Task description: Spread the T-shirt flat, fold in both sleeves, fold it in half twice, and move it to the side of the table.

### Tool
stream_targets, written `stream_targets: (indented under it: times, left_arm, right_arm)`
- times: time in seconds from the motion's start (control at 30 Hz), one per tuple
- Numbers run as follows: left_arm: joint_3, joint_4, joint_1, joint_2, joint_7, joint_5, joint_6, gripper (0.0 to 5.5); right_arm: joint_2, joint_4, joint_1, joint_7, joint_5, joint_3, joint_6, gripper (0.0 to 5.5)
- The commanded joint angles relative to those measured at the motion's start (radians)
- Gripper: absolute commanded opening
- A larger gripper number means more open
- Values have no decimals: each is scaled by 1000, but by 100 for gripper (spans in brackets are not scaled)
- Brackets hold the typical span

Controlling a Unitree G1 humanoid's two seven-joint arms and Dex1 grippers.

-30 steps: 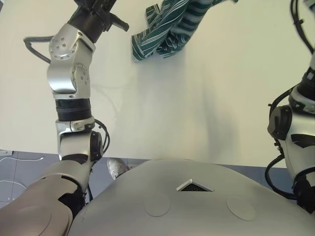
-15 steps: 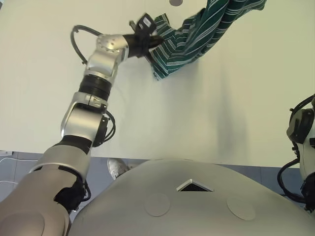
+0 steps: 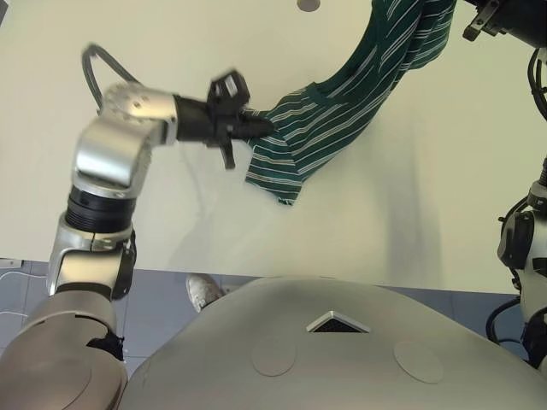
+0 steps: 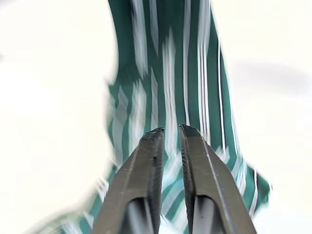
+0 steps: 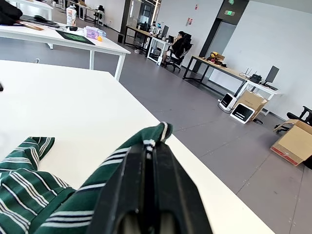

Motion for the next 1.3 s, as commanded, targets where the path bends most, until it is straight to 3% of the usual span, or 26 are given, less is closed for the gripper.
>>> stream_targets:
  times: [0.03, 0.1, 0.33, 0.53, 0.8, 0.93, 1.1, 1.3]
  left_arm:
    - [25, 190, -65, -86, 84, -23, 15, 118]
    - [-2, 294, -87, -135, 129, 1, -28, 156]
    - [-139, 666, -157, -242, 163, 130, -201, 156]
    - [-142, 697, -133, -237, 132, 138, -240, 156]
    - [-81, 692, -130, -270, 156, 110, -294, 11]
    - [-5, 676, -164, -261, 154, 71, -317, 5]
    - [84, 807, -364, -195, 191, 96, -407, 5]
    - [114, 1318, -845, -107, 343, 233, -682, 5]
  right_arm:
    - [-11, -61, 27, 17, 21, 14, 28, 0]
    - [-5, -68, 30, 16, 20, 19, 30, 0]
    - [27, -90, 42, -5, 26, 32, 45, 0]
    - [42, -65, 26, -1, 23, 48, 32, 0]
    - [44, -31, 13, -3, 3, 57, 15, 0]
    - [46, -13, 0, -18, -7, 48, 7, 0]
    - [87, 172, -136, -149, -46, -6, -61, 0]
    - [146, 683, -568, -312, -195, 25, -270, 0]
